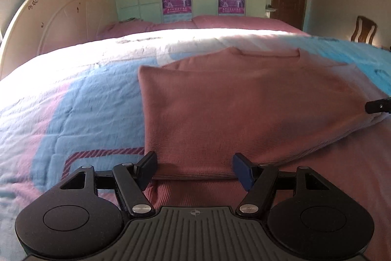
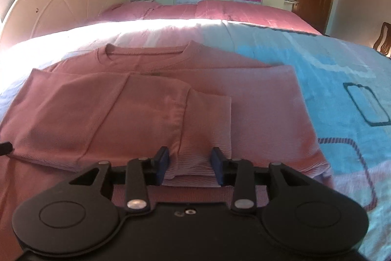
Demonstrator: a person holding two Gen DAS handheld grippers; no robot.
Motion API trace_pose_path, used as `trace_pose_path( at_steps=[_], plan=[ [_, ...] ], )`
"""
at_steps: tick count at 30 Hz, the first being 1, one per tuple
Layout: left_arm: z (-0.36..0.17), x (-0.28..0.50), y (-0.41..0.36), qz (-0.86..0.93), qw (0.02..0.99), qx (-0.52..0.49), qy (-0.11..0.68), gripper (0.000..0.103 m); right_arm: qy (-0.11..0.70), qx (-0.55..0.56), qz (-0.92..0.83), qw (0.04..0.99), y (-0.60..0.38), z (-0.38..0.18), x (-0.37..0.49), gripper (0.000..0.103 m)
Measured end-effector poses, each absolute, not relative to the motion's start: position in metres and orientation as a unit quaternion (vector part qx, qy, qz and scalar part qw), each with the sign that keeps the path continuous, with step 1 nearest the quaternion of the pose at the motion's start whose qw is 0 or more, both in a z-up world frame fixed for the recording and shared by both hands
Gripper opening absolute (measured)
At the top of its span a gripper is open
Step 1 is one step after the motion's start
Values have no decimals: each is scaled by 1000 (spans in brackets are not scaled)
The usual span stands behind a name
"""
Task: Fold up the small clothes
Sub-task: 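Roll both tools sideways and close them on the sweatshirt hem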
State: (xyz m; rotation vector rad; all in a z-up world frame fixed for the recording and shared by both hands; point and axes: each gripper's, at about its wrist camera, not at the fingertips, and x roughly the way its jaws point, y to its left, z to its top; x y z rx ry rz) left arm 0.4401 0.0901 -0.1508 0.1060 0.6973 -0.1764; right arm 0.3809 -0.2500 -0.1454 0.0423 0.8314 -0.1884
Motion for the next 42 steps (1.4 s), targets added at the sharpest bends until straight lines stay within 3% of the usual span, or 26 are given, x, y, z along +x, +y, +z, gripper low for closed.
trace_pose_path(
  at_steps=[5, 10, 17, 21, 32, 39, 41, 42],
  plan=[
    [-143, 417, 106, -81, 932, 33, 351, 69, 370, 77, -114, 919, -268, -116, 347, 40],
    [-140, 366, 138, -77, 926, -11, 370, 82, 371, 162, -131, 905, -320, -103, 278, 45],
    [-146, 295, 167, -65, 907, -113, 401, 81, 412, 208, -130, 877, -375, -115, 181, 48],
    [-156, 260, 163, -74, 888, -164, 422, 61, 422, 269, -98, 860, -390, -133, 138, 48],
    [-181, 199, 166, -115, 847, -305, 421, 58, 415, 362, -7, 834, -374, -153, 70, 47],
    [-194, 192, 155, -121, 840, -346, 401, 55, 391, 437, 34, 809, -390, -161, 72, 33],
    [-196, 194, 153, -117, 844, -341, 398, 47, 395, 442, 38, 805, -394, -166, 79, 32],
    [-196, 195, 153, -111, 846, -336, 397, 29, 398, 439, 42, 805, -392, -168, 80, 27]
  ],
)
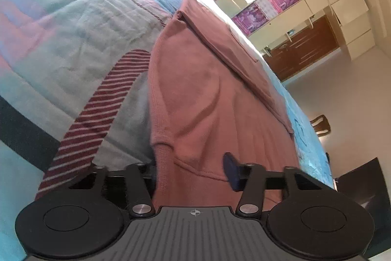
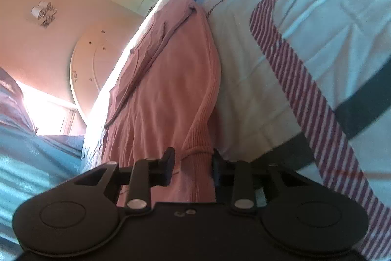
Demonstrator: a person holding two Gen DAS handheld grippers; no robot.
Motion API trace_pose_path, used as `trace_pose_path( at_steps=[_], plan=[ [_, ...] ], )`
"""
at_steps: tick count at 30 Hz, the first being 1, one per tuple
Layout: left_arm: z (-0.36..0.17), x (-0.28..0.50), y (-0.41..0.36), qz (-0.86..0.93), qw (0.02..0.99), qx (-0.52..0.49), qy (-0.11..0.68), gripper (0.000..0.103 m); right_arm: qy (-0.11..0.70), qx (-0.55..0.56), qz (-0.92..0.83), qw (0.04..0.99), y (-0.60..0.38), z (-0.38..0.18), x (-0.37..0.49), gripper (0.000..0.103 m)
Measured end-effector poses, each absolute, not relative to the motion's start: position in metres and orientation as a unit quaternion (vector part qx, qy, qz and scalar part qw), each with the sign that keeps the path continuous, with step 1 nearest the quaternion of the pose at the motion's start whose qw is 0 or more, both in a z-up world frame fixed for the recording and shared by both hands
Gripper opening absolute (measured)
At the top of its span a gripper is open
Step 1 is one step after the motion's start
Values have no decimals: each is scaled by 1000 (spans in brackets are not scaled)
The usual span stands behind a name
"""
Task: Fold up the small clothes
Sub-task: 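Roll both tools sideways and close them on the sweatshirt hem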
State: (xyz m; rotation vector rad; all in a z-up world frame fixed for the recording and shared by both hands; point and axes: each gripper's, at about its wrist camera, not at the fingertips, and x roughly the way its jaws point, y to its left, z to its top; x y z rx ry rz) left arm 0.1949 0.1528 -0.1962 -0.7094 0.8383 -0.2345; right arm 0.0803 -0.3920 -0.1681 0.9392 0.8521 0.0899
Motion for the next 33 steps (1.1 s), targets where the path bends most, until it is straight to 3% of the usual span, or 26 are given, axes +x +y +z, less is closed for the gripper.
trace_pose_path(
  at_steps=[1, 4, 6, 11, 20, 26, 33],
  plan=[
    [-195, 196, 151, -97, 854, -319, 399, 4, 403, 431, 47, 806, -390, -168, 82, 8],
    [-180, 175, 163, -77, 881, -319, 339, 4, 378, 389, 68, 837, -384, -153, 72, 7],
    [-183, 176, 162, -79, 882, -303, 351, 5, 346, 401, 88, 844, -388, -142, 58, 7],
    [-203, 188, 159, -67, 868, -320, 374, 5, 419, 345, 66, 837, -383, -159, 74, 7],
    [-158, 203, 161, -85, 875, -371, 300, 5, 332, 372, 76, 864, -395, -112, 95, 7],
    [-117, 277, 147, -112, 878, -393, 247, 5, 279, 364, 45, 888, -408, -75, 160, 7],
    [-92, 400, 131, -124, 888, -367, 248, 5, 275, 372, 11, 886, -434, -55, 272, 7]
  ],
)
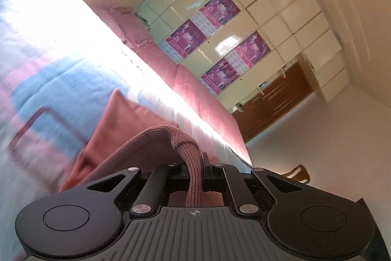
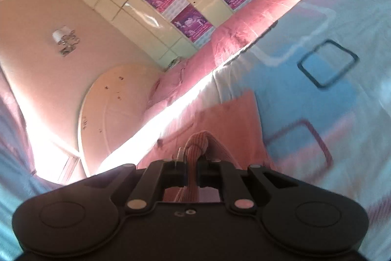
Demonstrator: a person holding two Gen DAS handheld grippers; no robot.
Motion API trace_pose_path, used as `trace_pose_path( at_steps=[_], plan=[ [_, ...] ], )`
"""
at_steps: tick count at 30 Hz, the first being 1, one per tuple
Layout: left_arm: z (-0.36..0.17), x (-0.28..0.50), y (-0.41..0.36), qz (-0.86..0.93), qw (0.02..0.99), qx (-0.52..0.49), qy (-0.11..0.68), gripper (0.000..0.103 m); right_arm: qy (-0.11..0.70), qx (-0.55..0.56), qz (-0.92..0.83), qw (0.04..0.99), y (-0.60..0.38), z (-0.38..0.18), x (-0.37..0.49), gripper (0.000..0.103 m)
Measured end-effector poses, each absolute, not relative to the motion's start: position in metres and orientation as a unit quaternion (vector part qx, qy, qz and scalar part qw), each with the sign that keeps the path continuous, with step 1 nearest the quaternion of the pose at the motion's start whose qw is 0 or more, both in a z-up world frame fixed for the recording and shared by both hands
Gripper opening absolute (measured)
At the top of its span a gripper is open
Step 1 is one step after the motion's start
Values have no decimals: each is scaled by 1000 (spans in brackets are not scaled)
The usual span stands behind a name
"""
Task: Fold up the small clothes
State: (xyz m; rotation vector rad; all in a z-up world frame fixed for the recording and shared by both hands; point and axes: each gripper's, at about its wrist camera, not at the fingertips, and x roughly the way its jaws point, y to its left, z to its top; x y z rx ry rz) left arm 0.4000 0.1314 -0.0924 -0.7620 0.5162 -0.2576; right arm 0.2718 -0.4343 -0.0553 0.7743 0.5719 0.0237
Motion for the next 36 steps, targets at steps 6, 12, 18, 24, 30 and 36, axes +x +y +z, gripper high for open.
trace_pose_path(
  at_steps=[6, 12, 18, 24, 30, 36],
  plan=[
    [-102, 495, 134, -114, 879, -361, 291, 5, 307, 378, -2, 873, -446, -81, 354, 7],
    [-135, 562, 130, -116, 872, -344, 327, 5, 338, 401, -21, 851, -459, -122, 417, 7],
    [-163, 614, 123, -132, 870, -335, 337, 5, 345, 428, -24, 835, -476, -161, 456, 19],
    [-143, 606, 132, -113, 909, -299, 267, 92, 313, 368, -40, 874, -475, -150, 453, 59],
    [-144, 637, 107, -127, 927, -115, 333, 72, 344, 272, -20, 898, -463, -145, 469, 44],
    [-157, 643, 75, -142, 921, 16, 363, 60, 334, 224, -19, 915, -459, -138, 469, 45]
  ],
)
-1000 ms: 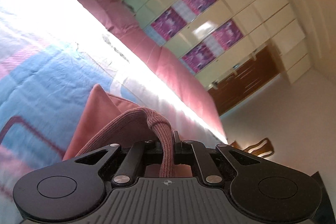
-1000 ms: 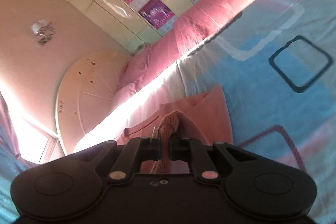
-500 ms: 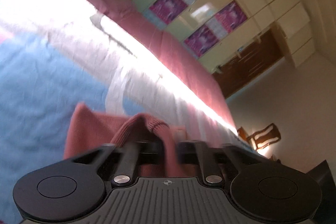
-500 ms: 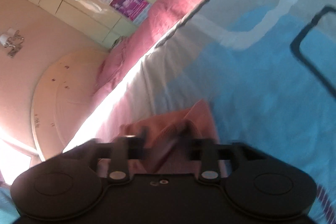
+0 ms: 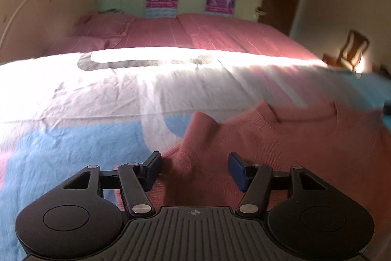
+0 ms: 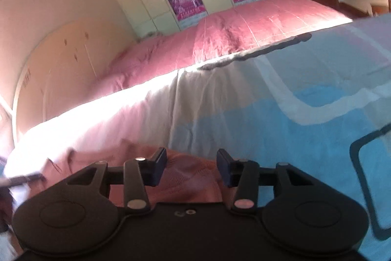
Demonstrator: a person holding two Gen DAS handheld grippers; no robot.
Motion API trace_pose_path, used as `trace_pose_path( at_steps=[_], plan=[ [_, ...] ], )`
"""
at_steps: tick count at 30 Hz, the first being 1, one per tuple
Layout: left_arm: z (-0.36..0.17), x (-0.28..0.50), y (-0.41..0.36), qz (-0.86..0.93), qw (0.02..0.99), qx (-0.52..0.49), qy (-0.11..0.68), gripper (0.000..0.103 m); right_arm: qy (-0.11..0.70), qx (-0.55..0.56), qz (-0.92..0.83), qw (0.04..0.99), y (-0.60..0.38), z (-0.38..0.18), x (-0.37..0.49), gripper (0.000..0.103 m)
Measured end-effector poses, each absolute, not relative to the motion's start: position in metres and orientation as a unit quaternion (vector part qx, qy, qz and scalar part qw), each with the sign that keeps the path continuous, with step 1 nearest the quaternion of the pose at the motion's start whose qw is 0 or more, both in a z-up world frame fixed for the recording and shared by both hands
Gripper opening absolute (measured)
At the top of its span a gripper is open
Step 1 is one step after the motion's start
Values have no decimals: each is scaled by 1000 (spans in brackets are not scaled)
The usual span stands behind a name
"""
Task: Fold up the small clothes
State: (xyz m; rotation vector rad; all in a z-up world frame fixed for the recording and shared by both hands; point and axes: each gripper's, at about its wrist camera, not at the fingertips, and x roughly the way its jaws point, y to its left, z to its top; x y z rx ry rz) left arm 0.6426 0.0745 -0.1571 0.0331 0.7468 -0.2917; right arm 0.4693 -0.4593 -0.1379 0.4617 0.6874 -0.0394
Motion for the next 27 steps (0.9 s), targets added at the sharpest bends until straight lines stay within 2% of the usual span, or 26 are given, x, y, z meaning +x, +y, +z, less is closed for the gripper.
trace_pose_path(
  at_steps=[3, 7, 9, 10, 11, 12, 13, 15, 16, 18, 20, 22, 27],
  plan=[
    [-156, 641, 76, -137, 926, -4, 352, 56, 313, 249, -26, 916, -466, -137, 463, 44],
    [-157, 641, 82, -135, 926, -32, 351, 55, 322, 254, -15, 912, -464, -143, 464, 44],
    [-164, 649, 80, -133, 926, -27, 353, 56, 341, 218, -25, 914, -457, -147, 470, 44],
    [-166, 651, 79, -132, 925, -26, 354, 51, 354, 195, -21, 914, -451, -149, 474, 40],
    [-171, 657, 76, -129, 925, -25, 355, 40, 365, 170, -20, 915, -444, -150, 478, 37],
    [-172, 658, 75, -129, 924, -24, 358, 12, 378, 133, -20, 916, -434, -152, 483, 29],
    [-171, 657, 75, -130, 926, -25, 355, 8, 392, 88, -24, 916, -423, -154, 487, 11],
    [-163, 645, 76, -130, 938, -25, 319, 6, 397, 21, -17, 917, -406, -155, 489, 10],
    [-154, 632, 80, -136, 950, -42, 277, 6, 393, -9, -15, 919, -399, -153, 488, 9],
    [-145, 616, 93, -101, 962, -71, 242, 6, 330, -4, -21, 944, -399, -134, 472, 8],
    [-152, 618, 97, -86, 959, -83, 257, 6, 289, 52, -50, 955, -417, -125, 460, 8],
    [-153, 619, 91, -90, 958, -77, 260, 6, 307, 44, -51, 949, -417, -131, 465, 8],
    [-143, 625, 90, -86, 960, -82, 255, 6, 292, 66, -54, 952, -419, -124, 469, 8]
  ],
)
